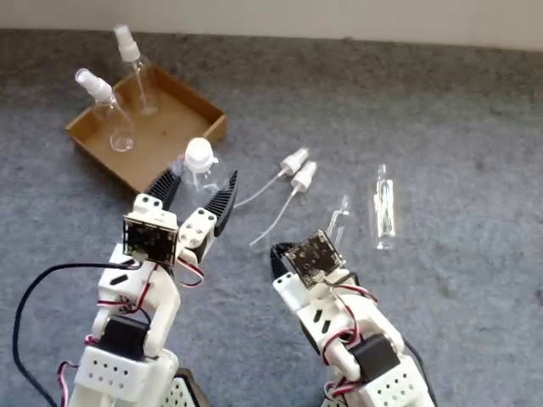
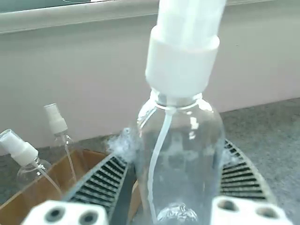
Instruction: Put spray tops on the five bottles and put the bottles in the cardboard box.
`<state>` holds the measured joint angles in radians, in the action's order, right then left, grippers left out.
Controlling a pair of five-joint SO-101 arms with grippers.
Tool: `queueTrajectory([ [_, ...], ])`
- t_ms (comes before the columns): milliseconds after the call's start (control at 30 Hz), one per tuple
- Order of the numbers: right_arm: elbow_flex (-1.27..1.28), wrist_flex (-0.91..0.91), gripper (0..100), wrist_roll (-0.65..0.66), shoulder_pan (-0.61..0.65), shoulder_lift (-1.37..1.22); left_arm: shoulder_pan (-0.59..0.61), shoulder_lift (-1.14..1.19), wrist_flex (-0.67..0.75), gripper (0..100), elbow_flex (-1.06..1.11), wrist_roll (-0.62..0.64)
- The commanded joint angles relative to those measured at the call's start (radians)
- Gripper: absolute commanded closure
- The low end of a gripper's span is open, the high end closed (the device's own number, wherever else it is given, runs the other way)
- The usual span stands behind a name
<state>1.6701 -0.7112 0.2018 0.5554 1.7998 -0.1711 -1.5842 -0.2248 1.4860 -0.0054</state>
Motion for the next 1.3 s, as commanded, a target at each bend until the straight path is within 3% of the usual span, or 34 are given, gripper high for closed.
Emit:
queueTrajectory([
  [0,0.074,0.085,99.4,0.002,-0.010,0.041,-0.056,0.061,-0.060,87,-0.150,0.015],
  [233,0.104,0.211,99.4,0.002,-0.010,0.039,-0.127,0.398,-0.057,87,-0.314,0.068],
  [400,0.131,0.206,99.4,0.002,-0.010,0.038,-0.131,0.634,0.086,87,-0.415,0.239],
  [567,0.131,0.162,99.4,0.002,-0.013,0.038,-0.186,0.797,0.170,87,-0.427,0.264],
  [800,0.131,0.159,99.4,0.002,-0.015,0.038,-0.315,0.825,0.169,87,-0.426,0.288],
  [1133,0.128,0.157,99.4,0.003,-0.019,0.033,-0.332,0.823,0.166,87,-0.426,0.290],
  [1267,0.128,0.157,99.4,0.003,-0.077,0.036,-0.341,0.823,0.129,87,-0.427,0.290],
])
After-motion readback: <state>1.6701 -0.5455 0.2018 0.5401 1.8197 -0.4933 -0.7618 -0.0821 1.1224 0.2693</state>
